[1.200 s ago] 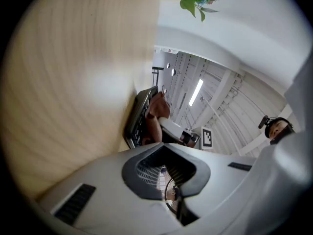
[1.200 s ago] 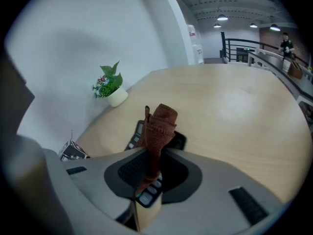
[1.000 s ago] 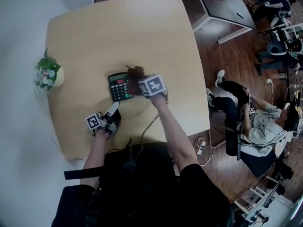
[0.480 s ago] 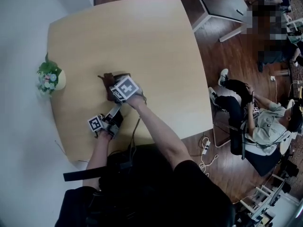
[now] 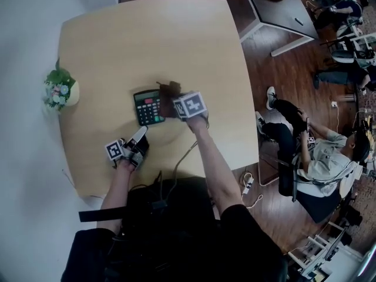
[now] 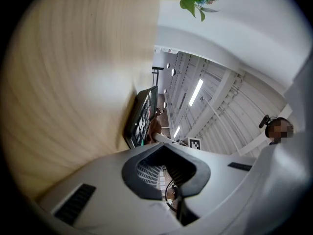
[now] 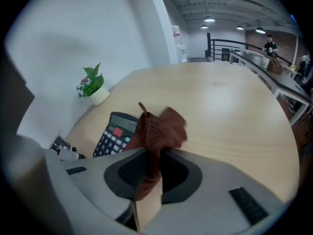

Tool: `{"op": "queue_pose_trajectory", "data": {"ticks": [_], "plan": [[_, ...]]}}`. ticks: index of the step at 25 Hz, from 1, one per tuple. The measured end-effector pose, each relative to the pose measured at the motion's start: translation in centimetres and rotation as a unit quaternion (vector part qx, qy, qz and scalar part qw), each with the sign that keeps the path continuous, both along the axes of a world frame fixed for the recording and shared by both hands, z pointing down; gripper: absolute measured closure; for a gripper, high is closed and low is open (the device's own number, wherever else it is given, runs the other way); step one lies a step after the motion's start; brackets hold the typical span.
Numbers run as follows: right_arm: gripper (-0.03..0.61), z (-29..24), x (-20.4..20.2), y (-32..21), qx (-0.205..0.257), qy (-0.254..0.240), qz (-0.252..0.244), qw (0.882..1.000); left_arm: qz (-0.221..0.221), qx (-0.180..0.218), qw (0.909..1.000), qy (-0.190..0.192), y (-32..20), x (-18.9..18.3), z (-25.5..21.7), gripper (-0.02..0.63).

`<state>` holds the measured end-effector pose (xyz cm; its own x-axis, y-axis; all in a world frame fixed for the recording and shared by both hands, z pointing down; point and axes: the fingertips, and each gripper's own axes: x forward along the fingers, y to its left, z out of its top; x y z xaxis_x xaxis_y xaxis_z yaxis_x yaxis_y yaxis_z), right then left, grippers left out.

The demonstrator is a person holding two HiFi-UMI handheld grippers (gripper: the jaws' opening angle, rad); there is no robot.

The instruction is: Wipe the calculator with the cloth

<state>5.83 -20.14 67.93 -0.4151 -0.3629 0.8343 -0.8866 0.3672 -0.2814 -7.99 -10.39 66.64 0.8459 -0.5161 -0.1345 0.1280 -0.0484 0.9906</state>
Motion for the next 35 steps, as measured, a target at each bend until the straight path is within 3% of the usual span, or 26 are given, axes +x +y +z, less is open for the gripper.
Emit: {"op": "queue_pose_trajectory", "data": {"ticks": [3, 7, 10, 13, 18, 22, 24, 26, 28, 31, 33, 35], "plan": [[0.512, -2.3, -1.6, -0.2, 0.016, -0.042, 0.006, 0.999, 0.001, -0.001, 1.0, 0.002, 0.0, -0.1, 0.0, 0.598], [0.511, -5.6, -10.7, -0.5, 0.048, -0.13, -0.073, 0.988, -0.002, -0.001, 1.0, 0.004, -0.1, -0.2, 0.3, 0.598], [0.511, -4.0, -14.7, -0.2, 0.039, -0.121, -0.117, 0.985, -0.002, -0.001, 1.0, 0.003, 0.1, -0.1, 0.4, 0.598], [0.508, -1.9, -12.9, -0.3, 0.026, -0.085, -0.104, 0.991, -0.005, -0.002, 1.0, 0.004, 0.1, 0.1, 0.2, 0.603], [0.506, -0.8, -4.3, -0.5, 0.012, -0.055, -0.026, 0.998, -0.042, -0.005, 0.9991, 0.001, -0.1, -1.6, 0.1, 0.609], [0.511, -0.1, 1.6, -0.2, 0.001, 0.015, 0.014, 1.0, -0.084, -0.006, 0.9965, 0.005, 0.0, -4.5, 0.0, 0.612], [0.511, -1.2, 1.1, -0.1, 0.017, 0.029, -0.006, 0.999, -0.123, -0.007, 0.9922, 0.019, -0.3, -6.5, -0.2, 0.611], [0.511, -3.2, -1.6, -0.8, 0.065, 0.059, -0.068, 0.994, -0.159, -0.008, 0.9867, 0.033, -0.8, -7.8, -0.4, 0.612], [0.511, -5.4, -5.2, -2.2, 0.14, 0.107, -0.143, 0.974, -0.173, -0.005, 0.9846, 0.025, -0.9, -8.0, -0.4, 0.611], [0.511, -6.5, -10.4, -3.3, 0.228, 0.206, -0.269, 0.913, -0.176, 0.0, 0.9843, 0.006, -0.8, -7.7, -0.3, 0.609], [0.511, -4.3, -12.9, -2.4, 0.231, 0.252, -0.347, 0.873, -0.177, 0.0, 0.9842, 0.005, -0.7, -7.7, -0.2, 0.609], [0.511, -1.9, -14.4, -0.5, 0.206, 0.27, -0.401, 0.851, -0.177, -0.001, 0.9842, 0.005, -0.6, -7.7, -0.2, 0.609]]}}
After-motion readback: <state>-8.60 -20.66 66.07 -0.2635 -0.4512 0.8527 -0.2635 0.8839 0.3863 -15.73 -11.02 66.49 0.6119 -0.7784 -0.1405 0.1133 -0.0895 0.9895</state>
